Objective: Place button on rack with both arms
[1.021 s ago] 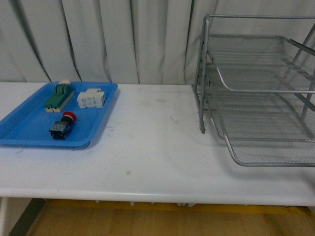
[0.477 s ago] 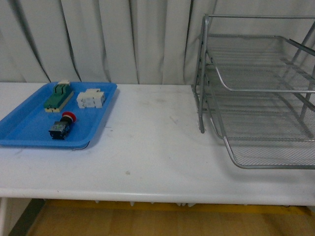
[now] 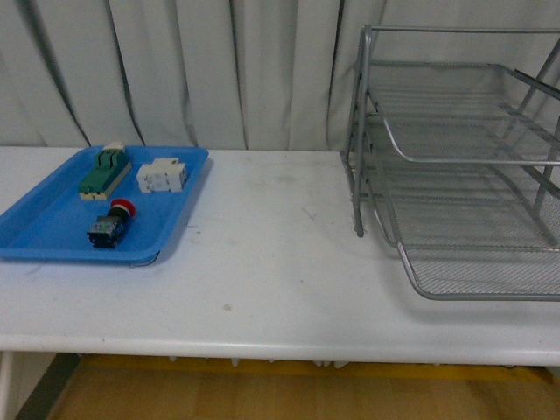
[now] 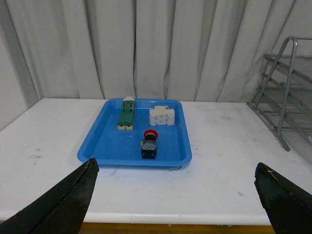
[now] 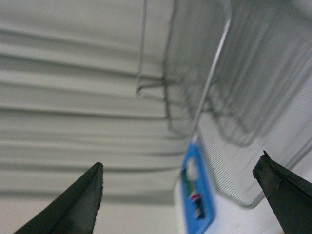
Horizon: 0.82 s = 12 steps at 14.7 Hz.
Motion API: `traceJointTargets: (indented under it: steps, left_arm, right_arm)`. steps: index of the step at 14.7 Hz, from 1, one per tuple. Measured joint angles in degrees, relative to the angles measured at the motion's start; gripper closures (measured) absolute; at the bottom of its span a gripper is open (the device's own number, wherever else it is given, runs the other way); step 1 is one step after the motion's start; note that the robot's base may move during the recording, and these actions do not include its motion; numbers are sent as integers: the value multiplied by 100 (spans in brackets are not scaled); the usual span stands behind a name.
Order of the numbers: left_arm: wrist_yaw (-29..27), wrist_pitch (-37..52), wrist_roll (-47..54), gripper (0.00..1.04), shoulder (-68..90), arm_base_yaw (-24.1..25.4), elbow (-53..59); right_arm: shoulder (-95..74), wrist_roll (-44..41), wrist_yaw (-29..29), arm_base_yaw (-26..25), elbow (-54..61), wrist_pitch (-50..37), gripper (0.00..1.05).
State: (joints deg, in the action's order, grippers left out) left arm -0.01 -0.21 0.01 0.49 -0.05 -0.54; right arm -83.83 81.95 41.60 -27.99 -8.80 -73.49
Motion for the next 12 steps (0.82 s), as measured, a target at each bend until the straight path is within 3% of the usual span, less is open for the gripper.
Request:
traceJointTargets:
  steps: [1,2,3,5,6,8,12]
  left_arm:
    - [-2,0,2,7,0,0,0]
    - [2,0,2,7,0,0,0]
    - [0,0,0,7,0,0,0]
    - [0,0,0,7,0,0,0]
    - [0,0,0,7,0,0,0]
    - [0,0,0,7,0,0,0]
    - [0,0,0,7,0,0,0]
  right_arm:
    - [1082,-730,-619,52,-146,1456,14]
    - [2516,-2282,-1281,153,-212,2789,27]
    - [3838,-3989,-1550,223,-234,3936,40]
    - [5383,-6743,-2083,761,11,5233,68]
    - [5650,-7469,-2334,1027,201,5418,80]
    - [6078,-8006,-2800,1451,337,5580,103]
    - [6664,-8153,-3370,2028,579,5971,103]
